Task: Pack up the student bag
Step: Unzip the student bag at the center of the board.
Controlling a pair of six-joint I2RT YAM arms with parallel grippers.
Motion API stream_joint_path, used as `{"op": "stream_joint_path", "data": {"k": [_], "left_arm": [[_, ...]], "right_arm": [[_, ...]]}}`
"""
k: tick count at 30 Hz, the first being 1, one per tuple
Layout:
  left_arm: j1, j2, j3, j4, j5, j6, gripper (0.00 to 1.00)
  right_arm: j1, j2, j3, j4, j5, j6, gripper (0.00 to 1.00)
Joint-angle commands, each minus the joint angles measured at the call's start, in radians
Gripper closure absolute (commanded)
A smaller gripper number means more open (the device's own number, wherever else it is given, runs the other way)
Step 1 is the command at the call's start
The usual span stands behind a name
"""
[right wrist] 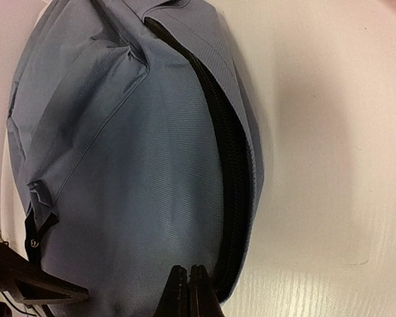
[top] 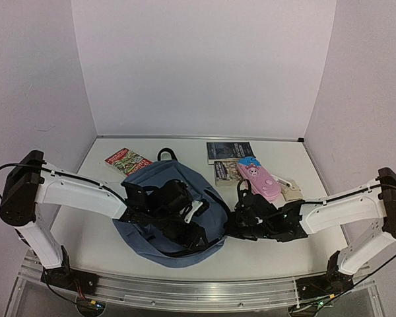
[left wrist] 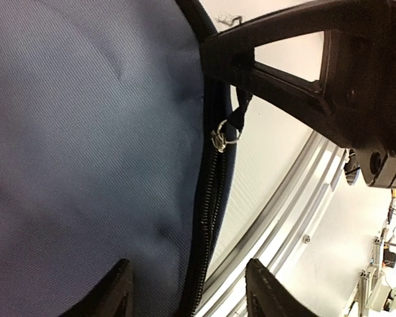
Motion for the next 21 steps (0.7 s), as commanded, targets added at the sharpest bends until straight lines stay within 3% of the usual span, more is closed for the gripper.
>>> {"op": "stream_joint_path", "data": {"k": [1, 7, 15, 21], "left_arm": [[-0.007, -0.004, 0.003, -0.020, 0.025, 0.012, 0.40], [-0.027, 0.065, 0.073, -0.103, -0.041, 0.037, 0.43], [-0.032, 0.116, 0.113, -0.150, -0.081, 0.043, 0.76], [-0.045, 0.118, 0.113, -0.158, -0.067, 0.039, 0.96]], "right_arm": [[-0.006, -0.013, 0.000, 0.013, 0.010, 0.002, 1.00], [-0.006, -0.014, 0.000, 0.013, 0.010, 0.002, 1.00], [-0.005, -0.017, 0.001, 0.013, 0.020, 0.001, 1.00], [-0.017, -0.017, -0.006, 0.011, 0.028, -0.007, 1.00]]}}
